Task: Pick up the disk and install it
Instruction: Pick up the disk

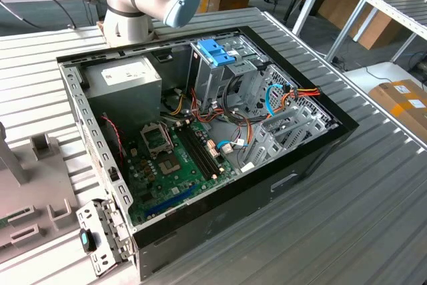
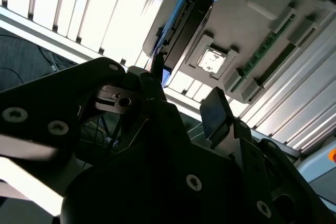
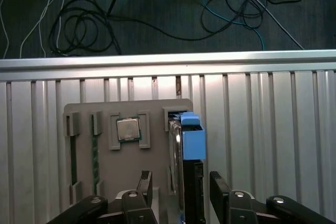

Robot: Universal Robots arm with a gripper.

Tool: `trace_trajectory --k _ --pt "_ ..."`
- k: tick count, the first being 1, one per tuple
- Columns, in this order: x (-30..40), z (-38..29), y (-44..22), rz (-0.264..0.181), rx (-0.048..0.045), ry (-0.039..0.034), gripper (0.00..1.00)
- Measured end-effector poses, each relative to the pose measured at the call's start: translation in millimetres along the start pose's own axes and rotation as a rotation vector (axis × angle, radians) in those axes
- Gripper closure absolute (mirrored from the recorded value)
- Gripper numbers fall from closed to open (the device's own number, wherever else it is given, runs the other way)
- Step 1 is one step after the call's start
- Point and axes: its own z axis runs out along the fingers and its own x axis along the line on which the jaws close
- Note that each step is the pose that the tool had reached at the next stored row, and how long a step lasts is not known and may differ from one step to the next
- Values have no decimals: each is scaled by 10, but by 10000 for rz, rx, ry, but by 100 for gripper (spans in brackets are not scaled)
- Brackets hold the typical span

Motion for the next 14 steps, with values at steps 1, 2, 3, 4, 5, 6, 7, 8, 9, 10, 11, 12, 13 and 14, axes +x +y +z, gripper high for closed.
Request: trace_trajectory --k 1,2,3,4,5,6,7,8,9,10,11,12,13,14 --pt "-2 4 2 1 -1 0 44" --pt "-3 10 3 0 0 0 44" --pt "-4 15 5 0 0 0 44" --pt "-4 19 5 0 1 -1 44" --pt "-5 22 6 0 1 0 44" --pt "-5 25 6 0 0 0 44" --pt "-5 35 6 0 2 -1 44" --pt "-4 42 7 0 1 -1 44" --pt "-4 51 7 0 0 0 44" --pt "-4 57 7 0 1 -1 44" --pt "-4 64 7 0 1 0 44" --pt "-4 71 7 0 0 0 44" --pt "-3 81 7 0 0 0 44" --pt "-3 88 7 -1 0 0 44"
